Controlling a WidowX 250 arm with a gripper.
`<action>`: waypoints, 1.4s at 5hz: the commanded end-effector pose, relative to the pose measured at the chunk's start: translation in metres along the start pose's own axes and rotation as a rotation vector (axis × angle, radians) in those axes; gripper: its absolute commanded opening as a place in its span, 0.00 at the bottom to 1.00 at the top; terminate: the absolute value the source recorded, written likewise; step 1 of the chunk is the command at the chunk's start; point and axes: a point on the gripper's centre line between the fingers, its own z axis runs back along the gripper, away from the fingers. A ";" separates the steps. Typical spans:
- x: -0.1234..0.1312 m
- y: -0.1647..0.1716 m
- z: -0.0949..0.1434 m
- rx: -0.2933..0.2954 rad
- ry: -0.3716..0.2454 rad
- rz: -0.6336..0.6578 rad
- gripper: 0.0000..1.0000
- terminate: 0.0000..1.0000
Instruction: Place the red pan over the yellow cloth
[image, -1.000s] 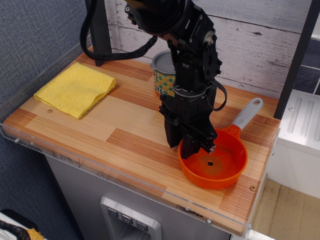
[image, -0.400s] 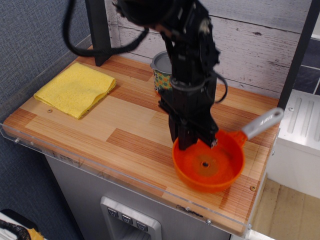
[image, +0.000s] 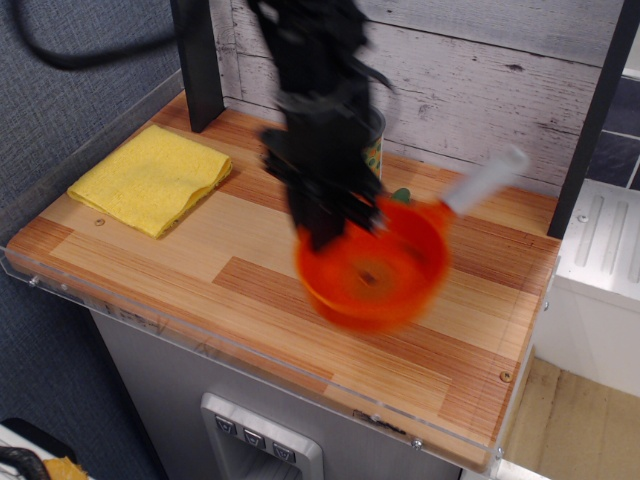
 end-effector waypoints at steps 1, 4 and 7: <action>-0.013 0.061 0.026 0.067 -0.027 0.160 0.00 0.00; -0.019 0.166 0.010 0.083 -0.034 0.272 0.00 0.00; -0.010 0.219 -0.013 0.191 -0.076 0.185 0.00 0.00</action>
